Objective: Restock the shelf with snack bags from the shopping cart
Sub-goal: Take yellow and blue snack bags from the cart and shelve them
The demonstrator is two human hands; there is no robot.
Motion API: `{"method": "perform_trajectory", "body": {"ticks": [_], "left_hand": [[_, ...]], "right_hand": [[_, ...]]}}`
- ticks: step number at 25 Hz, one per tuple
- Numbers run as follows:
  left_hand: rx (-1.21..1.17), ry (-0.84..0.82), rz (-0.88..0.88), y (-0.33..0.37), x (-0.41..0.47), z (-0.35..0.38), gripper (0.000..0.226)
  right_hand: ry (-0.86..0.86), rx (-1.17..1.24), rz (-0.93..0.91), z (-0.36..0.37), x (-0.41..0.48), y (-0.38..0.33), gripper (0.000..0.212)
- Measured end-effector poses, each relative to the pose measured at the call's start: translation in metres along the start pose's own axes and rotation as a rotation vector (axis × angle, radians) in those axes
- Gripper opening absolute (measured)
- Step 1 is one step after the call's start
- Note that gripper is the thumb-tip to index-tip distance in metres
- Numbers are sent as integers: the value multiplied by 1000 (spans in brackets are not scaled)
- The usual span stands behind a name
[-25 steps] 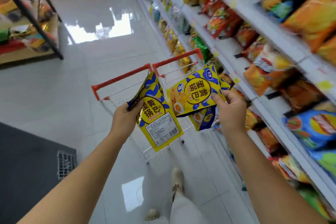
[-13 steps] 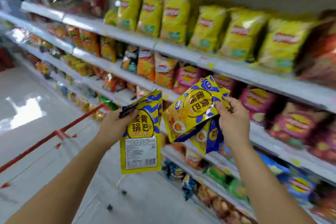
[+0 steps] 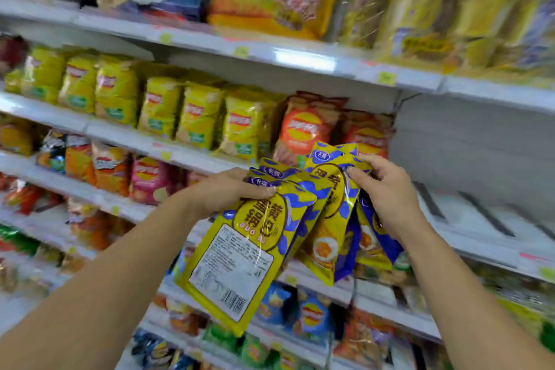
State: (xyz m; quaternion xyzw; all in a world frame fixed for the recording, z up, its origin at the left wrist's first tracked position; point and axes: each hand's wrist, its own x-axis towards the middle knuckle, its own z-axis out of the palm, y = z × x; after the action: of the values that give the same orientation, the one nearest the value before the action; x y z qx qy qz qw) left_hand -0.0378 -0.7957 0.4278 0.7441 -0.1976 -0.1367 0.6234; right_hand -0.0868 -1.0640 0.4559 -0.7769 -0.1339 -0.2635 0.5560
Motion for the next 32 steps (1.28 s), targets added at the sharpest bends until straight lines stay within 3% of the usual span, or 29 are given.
{"method": "perform_trajectory", "body": {"ticks": [6, 12, 20, 22, 26, 28, 29, 32], "left_hand": [[-133, -207, 4, 47, 50, 59, 39], [-220, -325, 62, 66, 103, 96, 22], [-422, -219, 69, 60, 149, 85, 32], [-417, -152, 59, 63, 153, 81, 20], [-410, -68, 61, 70, 156, 80, 24], [-403, -23, 64, 71, 159, 83, 48], [-399, 11, 60, 72, 162, 85, 49], [-414, 92, 61, 74, 169, 96, 24]], "right_hand": [[102, 122, 89, -75, 3, -2, 19], [310, 167, 55, -121, 21, 8, 19], [542, 450, 74, -164, 64, 47, 19], [541, 542, 92, -169, 79, 57, 21], [510, 626, 114, -181, 118, 75, 22], [492, 653, 132, -190, 139, 88, 19], [482, 667, 149, -195, 148, 96, 20], [406, 705, 209, -204, 165, 127, 22]]}}
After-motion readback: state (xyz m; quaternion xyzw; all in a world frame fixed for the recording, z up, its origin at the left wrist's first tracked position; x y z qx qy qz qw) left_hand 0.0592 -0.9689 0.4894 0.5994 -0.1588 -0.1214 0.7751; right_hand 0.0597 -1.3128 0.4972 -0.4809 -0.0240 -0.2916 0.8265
